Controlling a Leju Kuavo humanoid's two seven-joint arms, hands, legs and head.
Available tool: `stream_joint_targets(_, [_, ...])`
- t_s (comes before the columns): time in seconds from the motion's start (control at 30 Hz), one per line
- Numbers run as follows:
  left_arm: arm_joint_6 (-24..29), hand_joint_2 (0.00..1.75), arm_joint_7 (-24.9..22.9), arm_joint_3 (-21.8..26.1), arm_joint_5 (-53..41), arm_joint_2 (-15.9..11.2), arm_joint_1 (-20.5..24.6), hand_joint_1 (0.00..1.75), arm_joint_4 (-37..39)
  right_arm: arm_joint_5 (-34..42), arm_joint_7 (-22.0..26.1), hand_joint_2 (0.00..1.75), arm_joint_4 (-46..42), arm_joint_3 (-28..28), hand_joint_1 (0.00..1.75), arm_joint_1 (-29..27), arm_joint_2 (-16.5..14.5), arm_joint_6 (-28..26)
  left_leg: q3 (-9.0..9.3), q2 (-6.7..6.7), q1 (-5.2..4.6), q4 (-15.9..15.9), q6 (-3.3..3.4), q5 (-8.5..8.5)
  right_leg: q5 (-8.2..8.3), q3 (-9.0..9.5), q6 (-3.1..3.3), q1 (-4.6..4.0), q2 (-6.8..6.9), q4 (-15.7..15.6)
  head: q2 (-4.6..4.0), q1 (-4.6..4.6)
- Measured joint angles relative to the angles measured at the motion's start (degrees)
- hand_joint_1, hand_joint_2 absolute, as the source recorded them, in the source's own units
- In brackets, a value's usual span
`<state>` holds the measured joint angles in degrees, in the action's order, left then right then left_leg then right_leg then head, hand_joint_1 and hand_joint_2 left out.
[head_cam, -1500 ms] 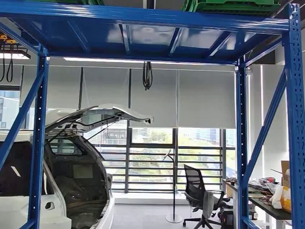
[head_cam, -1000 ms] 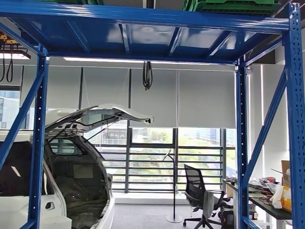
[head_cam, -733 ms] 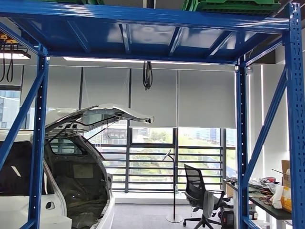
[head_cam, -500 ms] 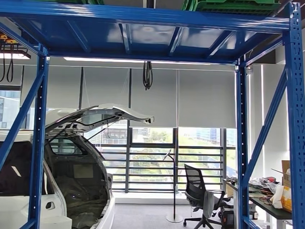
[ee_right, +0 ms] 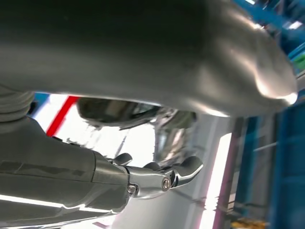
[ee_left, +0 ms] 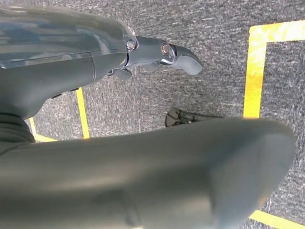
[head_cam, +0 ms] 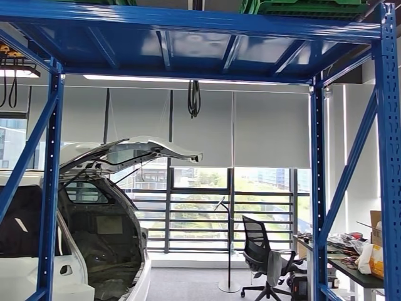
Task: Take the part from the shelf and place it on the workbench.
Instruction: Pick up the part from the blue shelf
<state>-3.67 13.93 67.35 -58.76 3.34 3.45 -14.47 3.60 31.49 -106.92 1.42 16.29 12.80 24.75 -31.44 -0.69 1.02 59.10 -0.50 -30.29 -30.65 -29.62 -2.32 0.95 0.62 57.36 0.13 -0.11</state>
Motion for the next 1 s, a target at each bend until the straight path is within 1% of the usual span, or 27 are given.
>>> stream_joint_targets(0.1, [-0.2, 0.0, 0.3, 1.6, -2.0, 0.1, 0.3, 0.0, 0.3, 1.5, 0.8, 0.0, -4.4, -2.3, 0.0, 1.4, 0.8, 0.8, -0.08, 0.0, -0.17, 0.1, 0.07, -0.01, 0.07, -0.03, -0.15, 0.18, 0.03, 0.0, 0.0, 0.0])
stream_joint_targets(0.17, [-0.4, 0.0, 0.4, 2.6, -3.3, 0.1, 0.5, 0.0, 0.5, 2.6, 1.3, 0.0, -7.1, -3.7, 0.0, 2.4, 1.3, 1.4, -0.21, 0.0, -0.33, 0.2, 0.31, -0.01, 0.15, -0.1, -0.35, 0.32, 0.05, 0.0, 0.0, 0.0])
stream_joint_targets(0.2, [-0.5, 0.0, 0.5, 3.0, -3.9, 0.1, 0.6, 0.0, 0.6, 3.1, 1.5, 0.0, -8.2, -4.3, 0.0, 2.9, 1.6, 1.6, -0.3, 0.0, -0.42, 0.2, 0.51, -0.01, 0.19, -0.14, -0.5, 0.4, 0.07, -0.1, 0.0, 0.0])
stream_joint_targets(0.27, [-0.7, 0.0, 0.7, 3.7, -5.0, 0.2, 0.8, 0.0, 0.8, 3.9, 1.8, 0.0, -10.0, -5.2, 0.0, 3.6, 2.0, 2.1, -0.21, 0.0, -0.37, -0.2, 1.18, 0.27, 0.1, -0.17, -0.88, 0.49, 0.08, -0.1, 0.0, 0.0])
stream_joint_targets(0.3, [-0.7, 0.0, 0.8, 3.9, -5.4, 0.3, 0.9, 0.0, 0.9, 4.3, 1.9, 0.0, -10.8, -5.6, 0.0, 3.9, 2.3, 2.2, -0.08, 0.0, -0.23, -0.6, 1.54, 0.44, -0.42, -0.52, -1.0, 0.49, 0.03, 0.6, 0.0, 0.0])
stream_joint_targets(0.33, [-0.7, 0.0, 0.9, 4.1, -5.7, 0.4, 1.0, 0.0, 0.9, 4.5, 2.0, 0.0, -11.4, -5.8, 0.0, 4.2, 2.5, 2.3, 0.09, 0.01, -0.05, -0.9, 1.84, 0.63, -1.45, -1.43, -1.08, 0.48, -0.04, 2.5, 0.0, 0.0])
stream_joint_targets(0.37, [-0.7, 0.0, 1.0, 4.3, -5.9, 0.4, 1.0, 0.0, 1.0, 4.7, 2.0, 0.0, -11.9, -6.0, 0.0, 4.4, 2.7, 2.3, 0.2, 0.02, 0.08, -1.1, 2.01, 0.71, -2.94, -3.02, -1.1, 0.49, -0.13, 5.6, 0.0, 0.0])
stream_joint_targets(0.4, [-0.7, 0.0, 1.1, 4.4, -6.1, 0.5, 1.1, 0.0, 1.0, 4.8, 2.1, 0.0, -12.3, -6.1, 0.0, 4.6, 2.9, 2.3, 0.22, 0.01, 0.14, -1.1, 2.1, 0.7, -4.54, -5.19, -1.14, 0.47, -0.22, 9.5, 0.0, 0.0])
stream_joint_targets(0.43, [-0.7, 0.0, 1.2, 4.5, -6.2, 0.5, 1.1, 0.0, 1.0, 4.8, 2.0, 0.0, -12.5, -6.3, 0.0, 4.6, 3.0, 2.3, 0.26, -0.01, 0.15, -1.1, 2.13, 0.64, -5.65, -7.4, -1.2, 0.49, -0.26, 13.3, 0.0, 0.0])
stream_joint_targets(0.47, [-0.7, 0.0, 1.2, 4.6, -6.3, 0.5, 1.1, 0.0, 1.1, 4.8, 2.0, 0.0, -12.7, -6.5, 0.0, 4.5, 3.0, 2.3, 0.34, -0.07, 0.16, -1.1, 2.11, 0.55, -5.85, -9.09, -1.27, 0.51, -0.29, 15.7, 0.0, 0.0])
stream_joint_targets(0.5, [-0.7, 0.0, 1.2, 4.6, -6.4, 0.6, 1.1, 0.0, 1.1, 4.7, 1.9, 0.0, -12.8, -6.7, 0.0, 4.5, 3.1, 2.2, 0.5, -0.17, 0.19, -1.1, 2.01, 0.4, -4.88, -9.82, -1.33, 0.54, -0.3, 16.1, 0.0, 0.0])
stream_joint_targets(0.53, [-0.7, 0.0, 1.2, 4.7, -6.5, 0.6, 1.1, 0.0, 1.1, 4.5, 1.8, 0.0, -13.0, -6.9, 0.0, 4.5, 3.1, 2.1, 0.77, -0.31, 0.26, -1.1, 1.81, 0.17, -2.84, -9.45, -1.38, 0.58, -0.3, 14.2, 0.0, 0.0])
stream_joint_targets(0.57, [-0.8, 0.0, 1.2, 4.7, -6.5, 0.7, 1.1, 0.0, 1.1, 4.4, 1.7, 0.0, -13.3, -7.1, 0.0, 4.6, 3.1, 1.9, 1.15, -0.48, 0.35, -1.1, 1.52, -0.14, -0.2, -8.24, -1.42, 0.63, -0.31, 10.7, 0.0, 0.0])
stream_joint_targets(0.6, [-0.8, 0.0, 1.3, 4.7, -6.5, 0.8, 1.1, 0.0, 1.1, 4.2, 1.6, 0.0, -13.4, -7.3, 0.0, 4.7, 3.1, 1.7, 1.49, -0.64, 0.35, -1.1, 1.15, -0.48, 1.82, -6.81, -1.42, 0.59, -0.41, 7.1, 0.0, 0.01])
stream_joint_targets(0.63, [-0.8, 0.0, 1.3, 4.7, -6.6, 0.8, 1.2, 0.0, 1.1, 4.0, 1.6, 0.0, -13.6, -7.6, 0.0, 4.8, 3.1, 1.5, 1.69, -0.77, 0.33, -1.0, 0.79, -0.77, 3.01, -5.55, -1.25, 0.51, -0.53, 4.1, 0.0, 0.0])
stream_joint_targets(0.67, [-0.8, 0.0, 1.3, 4.8, -6.6, 0.8, 1.2, 0.0, 1.1, 3.9, 1.6, 0.0, -13.7, -7.8, 0.0, 5.0, 3.1, 1.3, 1.71, -0.84, 0.28, -1.0, 0.47, -0.95, 3.31, -4.88, -0.95, 0.4, -0.64, 2.4, 0.0, 0.0])
stream_joint_targets(0.73, [-0.8, 0.0, 1.3, 4.8, -6.6, 0.8, 1.3, 0.0, 1.2, 3.7, 1.5, 0.0, -13.9, -8.3, 0.0, 5.1, 3.1, 0.9, 1.6, -0.88, 0.27, -1.1, -0.01, -1.09, 2.58, -4.68, -0.11, 0.21, -0.77, 1.6, 0.0, -0.01])
stream_joint_targets(0.8, [-0.8, 0.0, 1.3, 4.8, -6.7, 0.8, 1.3, 0.0, 1.3, 3.7, 1.5, 0.0, -14.1, -8.6, 0.0, 5.2, 3.1, 0.8, 1.54, -0.63, 0.37, -0.9, -0.47, -1.61, 2.29, -4.51, 0.68, 0.31, -0.69, 1.5, 0.0, -0.01])
stream_joint_targets(0.83, [-0.8, 0.0, 1.3, 4.8, -6.7, 0.9, 1.4, 0.0, 1.3, 3.7, 1.5, 0.0, -14.3, -8.7, 0.0, 5.4, 3.1, 0.7, 0.84, -0.42, 0.4, 0.7, -0.64, -2.41, 2.13, -4.25, 1.06, 0.35, -0.57, 1.3, 0.0, -0.01])
stream_joint_targets(0.87, [-0.8, 0.0, 1.3, 4.8, -6.7, 0.9, 1.4, 0.0, 1.3, 3.7, 1.5, 0.0, -14.4, -8.8, 0.0, 5.4, 3.1, 0.6, -0.63, -0.19, 0.42, 3.6, -0.74, -3.68, 1.92, -3.94, 1.42, 0.33, -0.42, 1.2, 0.0, -0.01])
stream_joint_targets(0.9, [-0.8, 0.0, 1.3, 4.8, -6.8, 0.9, 1.4, 0.0, 1.3, 3.7, 1.5, 0.0, -14.4, -8.9, 0.0, 5.5, 3.1, 0.6, -2.73, -0.02, 0.4, 7.4, -0.75, -5.09, 1.67, -3.69, 1.71, 0.22, -0.28, 1.2, 0.0, -0.02])
stream_joint_targets(0.93, [-0.8, 0.0, 1.3, 4.8, -6.8, 0.9, 1.4, 0.0, 1.3, 3.7, 1.5, 0.0, -14.4, -9.0, 0.0, 5.5, 3.1, 0.5, -4.65, 0.04, 0.39, 10.7, -0.75, -6.32, 1.47, -3.51, 1.9, 0.12, -0.17, 1.2, 0.0, -0.02])
stream_joint_targets(0.97, [-0.8, 0.0, 1.3, 4.8, -6.8, 0.9, 1.4, 0.0, 1.3, 3.7, 1.5, 0.0, -14.4, -9.1, 0.0, 5.5, 3.1, 0.5, -5.99, 0.05, 0.38, 13.0, -0.75, -7.09, 1.35, -3.4, 2.0, 0.05, -0.11, 1.2, 0.0, -0.02])
stream_joint_targets(1.0, [-0.8, 0.0, 1.3, 4.8, -6.8, 0.9, 1.4, 0.0, 1.3, 3.7, 1.5, 0.0, -14.4, -9.1, 0.0, 5.5, 3.1, 0.5, -6.61, 0.05, 0.38, 14.0, -0.75, -7.37, 1.29, -3.35, 2.03, 0.01, -0.09, 1.2, 0.0, -0.02])
